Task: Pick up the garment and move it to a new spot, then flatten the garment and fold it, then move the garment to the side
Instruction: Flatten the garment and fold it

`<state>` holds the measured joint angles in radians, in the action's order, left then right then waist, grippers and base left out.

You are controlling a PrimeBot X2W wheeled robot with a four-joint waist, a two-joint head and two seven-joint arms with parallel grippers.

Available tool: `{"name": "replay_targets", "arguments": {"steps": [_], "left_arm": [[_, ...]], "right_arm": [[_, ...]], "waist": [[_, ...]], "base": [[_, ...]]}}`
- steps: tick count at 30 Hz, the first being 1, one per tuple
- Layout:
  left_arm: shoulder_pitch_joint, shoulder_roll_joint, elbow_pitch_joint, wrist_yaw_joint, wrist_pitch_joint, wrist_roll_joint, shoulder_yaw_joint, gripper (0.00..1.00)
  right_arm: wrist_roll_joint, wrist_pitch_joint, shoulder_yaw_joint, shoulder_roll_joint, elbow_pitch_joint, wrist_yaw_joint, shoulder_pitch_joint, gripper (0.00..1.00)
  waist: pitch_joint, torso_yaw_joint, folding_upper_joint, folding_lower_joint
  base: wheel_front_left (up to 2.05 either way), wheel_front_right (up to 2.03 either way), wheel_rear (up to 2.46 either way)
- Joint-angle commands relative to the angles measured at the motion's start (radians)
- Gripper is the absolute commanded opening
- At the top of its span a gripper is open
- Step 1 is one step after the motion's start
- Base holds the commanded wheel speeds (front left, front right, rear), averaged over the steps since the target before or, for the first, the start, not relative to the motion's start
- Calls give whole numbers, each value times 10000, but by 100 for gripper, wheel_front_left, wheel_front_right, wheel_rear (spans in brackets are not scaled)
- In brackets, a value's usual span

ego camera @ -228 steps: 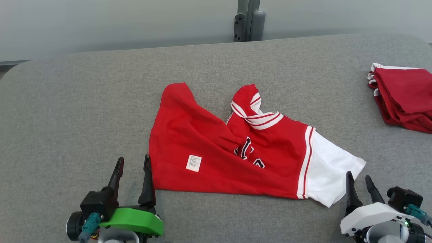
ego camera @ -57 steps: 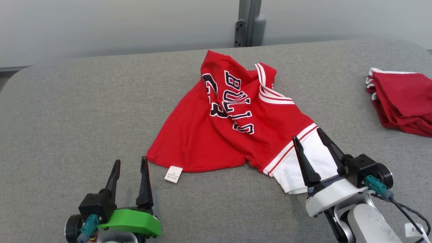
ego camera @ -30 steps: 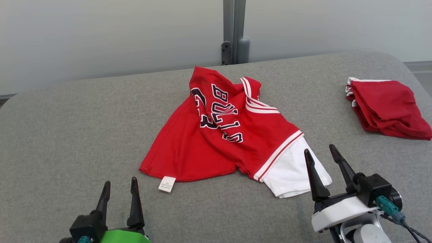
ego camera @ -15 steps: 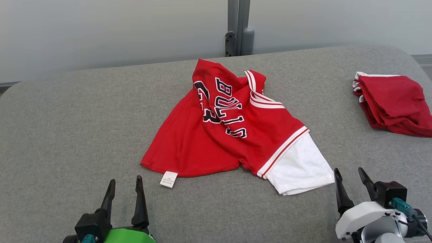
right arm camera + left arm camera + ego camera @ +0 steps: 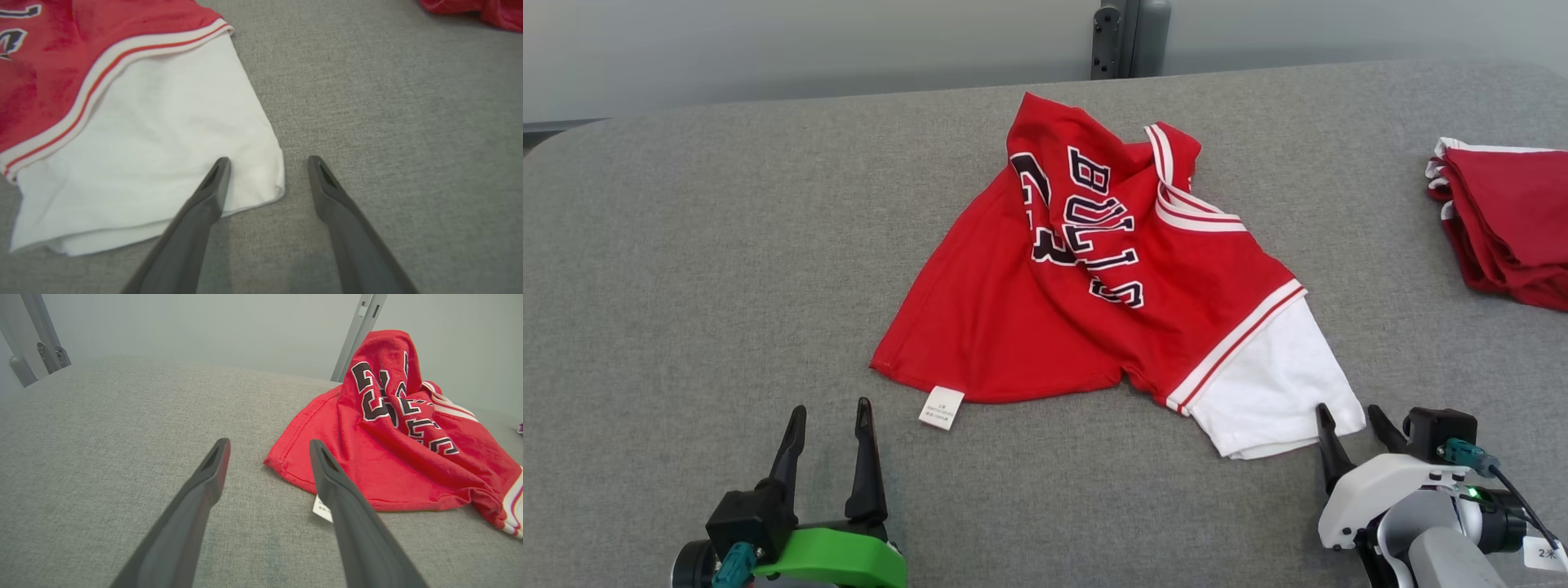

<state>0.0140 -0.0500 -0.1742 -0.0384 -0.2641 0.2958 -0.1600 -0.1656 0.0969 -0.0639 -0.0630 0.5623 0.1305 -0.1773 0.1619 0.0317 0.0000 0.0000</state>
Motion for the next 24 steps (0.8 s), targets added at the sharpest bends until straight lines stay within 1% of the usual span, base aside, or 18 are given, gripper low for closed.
{"name": "replay_targets", "arguments": {"steps": [1, 2, 6, 11, 17, 24], "left_arm": [[-142, -15, -29, -49, 0, -9, 42, 100], [-142, -15, -34, -50, 0, -8, 64, 100], [-101, -15, -19, -53, 0, -25, 93, 100], [3, -15, -158, 80, 0, -5, 16, 100], [-267, -21, -1219, 270, 297, 522, -482, 100], [-925, -21, -2176, 2, 855, 1106, -543, 100]], "right_arm": [[-150, -96, 183, 9, 152, 1, -45, 34], [-247, -108, 283, -6, 172, 1, -50, 0], [-636, 60, 598, -141, -87, 1, -88, 0], [-899, 290, 666, -323, -735, 1, -51, 0], [-858, 249, 352, -519, -1783, 0, 231, 0], [-676, -29, 58, -473, -2812, 0, 686, 0]], "waist": [[43, 28, 0, 0], [25, 11, 0, 0], [-131, -137, 0, 0], [-382, -410, 0, 0], [-610, -797, 0, 0], [-522, -1239, 0, 0]], "base": [[0, 0, 0], [0, 0, 0], [0, 0, 0], [0, 0, 0], [0, 0, 0], [0, 0, 0]]}}
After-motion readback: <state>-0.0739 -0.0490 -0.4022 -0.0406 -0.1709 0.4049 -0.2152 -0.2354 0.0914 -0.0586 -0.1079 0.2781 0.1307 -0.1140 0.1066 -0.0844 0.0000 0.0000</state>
